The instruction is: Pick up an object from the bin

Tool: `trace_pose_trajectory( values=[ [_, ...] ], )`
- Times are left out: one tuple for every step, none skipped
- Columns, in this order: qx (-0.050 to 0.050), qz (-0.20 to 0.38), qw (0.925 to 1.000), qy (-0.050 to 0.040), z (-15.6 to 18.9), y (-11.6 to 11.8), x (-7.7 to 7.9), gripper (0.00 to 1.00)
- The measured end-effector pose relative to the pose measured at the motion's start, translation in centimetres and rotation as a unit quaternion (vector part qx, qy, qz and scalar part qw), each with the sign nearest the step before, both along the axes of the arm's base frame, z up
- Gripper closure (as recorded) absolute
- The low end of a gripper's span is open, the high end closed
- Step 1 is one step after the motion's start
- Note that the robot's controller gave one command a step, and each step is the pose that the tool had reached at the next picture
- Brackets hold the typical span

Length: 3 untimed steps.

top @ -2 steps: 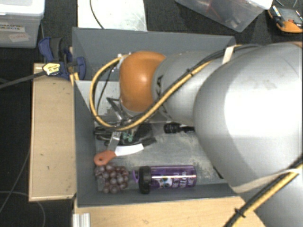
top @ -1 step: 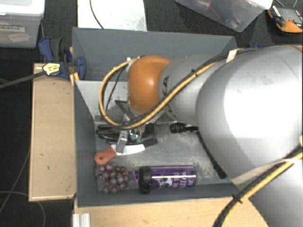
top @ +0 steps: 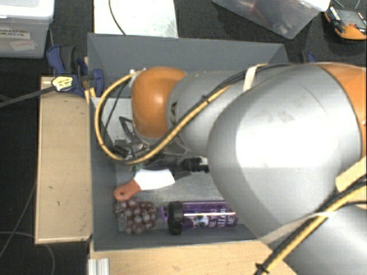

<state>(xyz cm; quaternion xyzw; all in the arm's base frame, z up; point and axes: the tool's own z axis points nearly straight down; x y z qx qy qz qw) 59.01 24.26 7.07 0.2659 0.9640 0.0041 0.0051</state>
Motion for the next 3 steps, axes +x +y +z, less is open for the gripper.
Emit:
trace_pose_trajectory(
  values=[
    [0.000,0.000,1.0000,-0.0001,0.0,0.0,0.0,1.00],
    [-0.001,0.001,1.0000,0.0014,1.8,-0.1,-0.1,1.00],
    [0.000,0.001,1.0000,0.0009,4.8,-0.1,-0.1,1.00]
  ],
)
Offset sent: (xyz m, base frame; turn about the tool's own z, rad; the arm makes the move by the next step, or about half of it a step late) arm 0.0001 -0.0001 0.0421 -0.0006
